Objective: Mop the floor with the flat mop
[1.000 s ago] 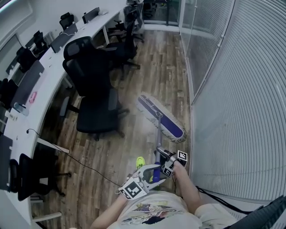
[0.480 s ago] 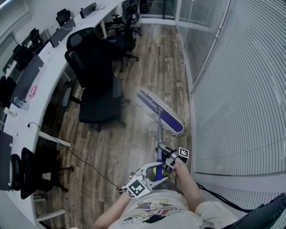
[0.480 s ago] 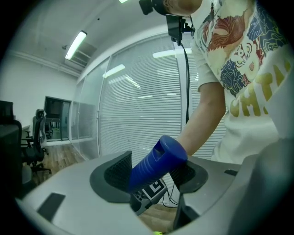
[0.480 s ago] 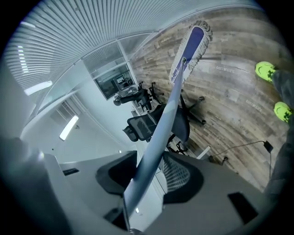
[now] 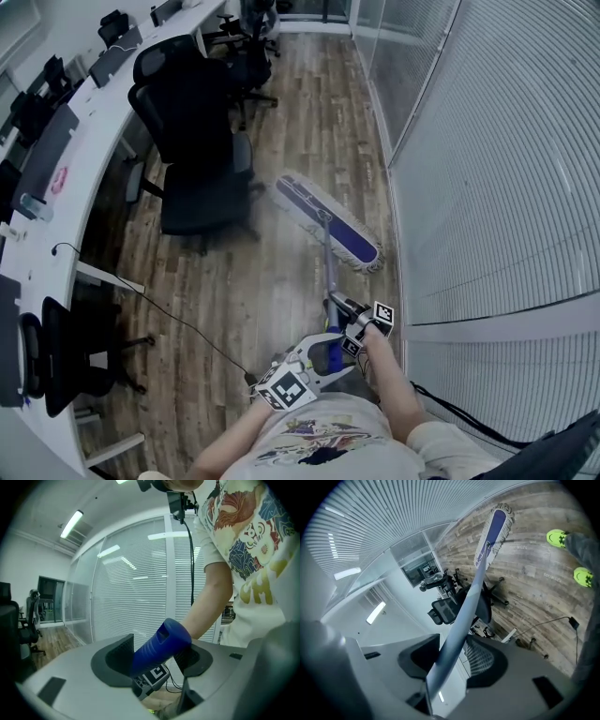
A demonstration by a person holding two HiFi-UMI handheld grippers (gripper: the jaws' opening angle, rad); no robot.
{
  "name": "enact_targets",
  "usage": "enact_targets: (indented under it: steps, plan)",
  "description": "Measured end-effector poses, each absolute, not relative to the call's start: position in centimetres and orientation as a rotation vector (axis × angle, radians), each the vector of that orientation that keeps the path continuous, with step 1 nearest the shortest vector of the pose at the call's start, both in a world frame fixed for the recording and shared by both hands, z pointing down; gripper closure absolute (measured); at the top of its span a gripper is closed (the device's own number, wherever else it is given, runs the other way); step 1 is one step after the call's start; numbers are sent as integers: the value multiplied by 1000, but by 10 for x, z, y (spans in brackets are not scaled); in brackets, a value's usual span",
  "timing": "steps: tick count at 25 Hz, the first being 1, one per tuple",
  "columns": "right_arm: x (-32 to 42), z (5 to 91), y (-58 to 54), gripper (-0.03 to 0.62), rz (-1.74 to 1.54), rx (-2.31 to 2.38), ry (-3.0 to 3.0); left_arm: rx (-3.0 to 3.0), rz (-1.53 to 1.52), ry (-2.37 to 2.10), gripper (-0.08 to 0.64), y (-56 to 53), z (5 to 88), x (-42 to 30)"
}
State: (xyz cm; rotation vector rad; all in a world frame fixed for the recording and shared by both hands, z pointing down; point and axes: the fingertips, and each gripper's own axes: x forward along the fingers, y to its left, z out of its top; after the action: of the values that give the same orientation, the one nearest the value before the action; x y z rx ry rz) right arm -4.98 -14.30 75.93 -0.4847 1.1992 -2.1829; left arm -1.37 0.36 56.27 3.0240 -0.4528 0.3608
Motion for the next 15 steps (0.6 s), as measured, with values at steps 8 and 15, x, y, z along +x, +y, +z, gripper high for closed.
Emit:
enact_targets:
  steps: [8, 15]
  plan:
    - [-59, 743, -83, 426, -2193, -451, 1211, 3026, 342, -367, 327, 60, 542, -24]
    - [-61, 732, -48, 426, -2230, -413, 1225, 3012, 336, -374, 327, 92, 529, -23]
